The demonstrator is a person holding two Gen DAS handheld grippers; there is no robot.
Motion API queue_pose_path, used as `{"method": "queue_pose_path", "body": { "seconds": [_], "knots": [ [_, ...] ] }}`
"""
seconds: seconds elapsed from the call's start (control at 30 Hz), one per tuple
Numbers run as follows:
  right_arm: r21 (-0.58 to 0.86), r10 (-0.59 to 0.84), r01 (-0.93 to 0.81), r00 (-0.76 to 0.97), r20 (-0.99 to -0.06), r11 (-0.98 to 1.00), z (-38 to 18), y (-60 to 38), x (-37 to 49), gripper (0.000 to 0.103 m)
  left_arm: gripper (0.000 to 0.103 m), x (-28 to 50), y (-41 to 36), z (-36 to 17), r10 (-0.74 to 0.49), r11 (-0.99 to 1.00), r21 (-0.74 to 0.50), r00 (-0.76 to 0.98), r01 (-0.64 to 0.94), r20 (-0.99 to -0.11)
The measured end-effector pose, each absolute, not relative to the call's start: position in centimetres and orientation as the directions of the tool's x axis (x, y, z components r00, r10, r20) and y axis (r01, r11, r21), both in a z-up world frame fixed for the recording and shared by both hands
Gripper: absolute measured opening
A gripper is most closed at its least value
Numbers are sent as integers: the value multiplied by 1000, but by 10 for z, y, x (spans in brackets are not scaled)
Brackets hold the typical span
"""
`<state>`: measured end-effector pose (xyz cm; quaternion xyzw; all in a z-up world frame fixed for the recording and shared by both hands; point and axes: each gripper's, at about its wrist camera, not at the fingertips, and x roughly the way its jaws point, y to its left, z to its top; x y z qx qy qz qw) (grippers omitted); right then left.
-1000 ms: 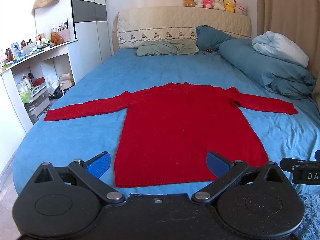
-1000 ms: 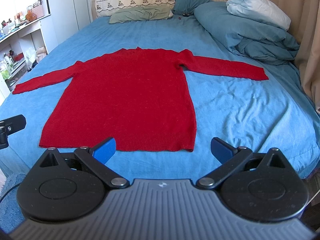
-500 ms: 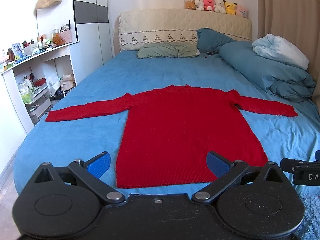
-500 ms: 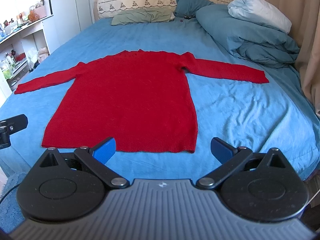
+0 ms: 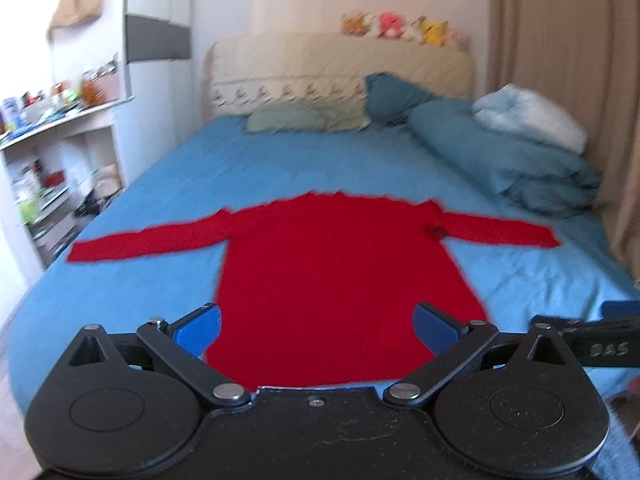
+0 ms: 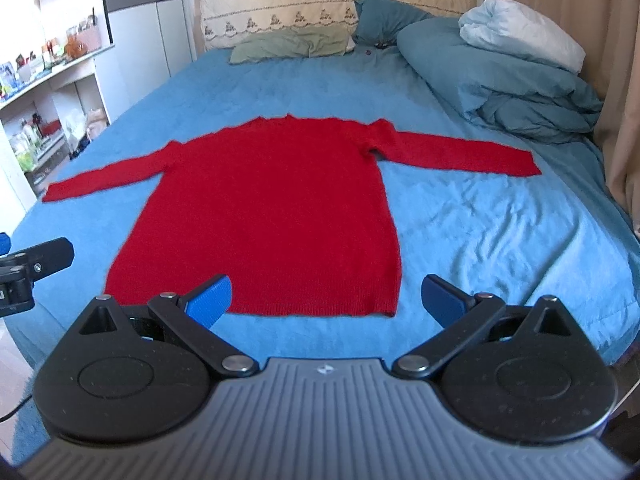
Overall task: Fold small clothes
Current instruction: 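Reach the right gripper to a sweater sleeve cuff and close on it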
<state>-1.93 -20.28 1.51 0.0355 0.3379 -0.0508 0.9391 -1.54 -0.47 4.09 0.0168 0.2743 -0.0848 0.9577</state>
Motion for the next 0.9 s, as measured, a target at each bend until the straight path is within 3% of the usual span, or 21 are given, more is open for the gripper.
{"method": "queue_pose_path", "body": {
  "seconds": [0.27, 0.47, 0.67, 0.9],
  "knots": [
    [57, -158, 238, 785, -598, 970, 49, -260, 22, 103, 103, 66, -62, 94, -295, 950, -38, 846, 311, -444],
    [72, -203, 306, 771, -604, 949, 38, -330, 91, 103, 103, 170, -117, 89, -334, 936, -54, 829, 348, -449],
    [140, -232, 402, 742, -629, 905, -5, -411, 163, 103, 103, 286, -176, 47, -342, 932, -83, 784, 351, -518],
    [192, -295, 538, 686, -665, 821, -91, -502, 243, 103, 103, 406, -248, -57, -348, 917, -77, 691, 391, -634]
  ]
}}
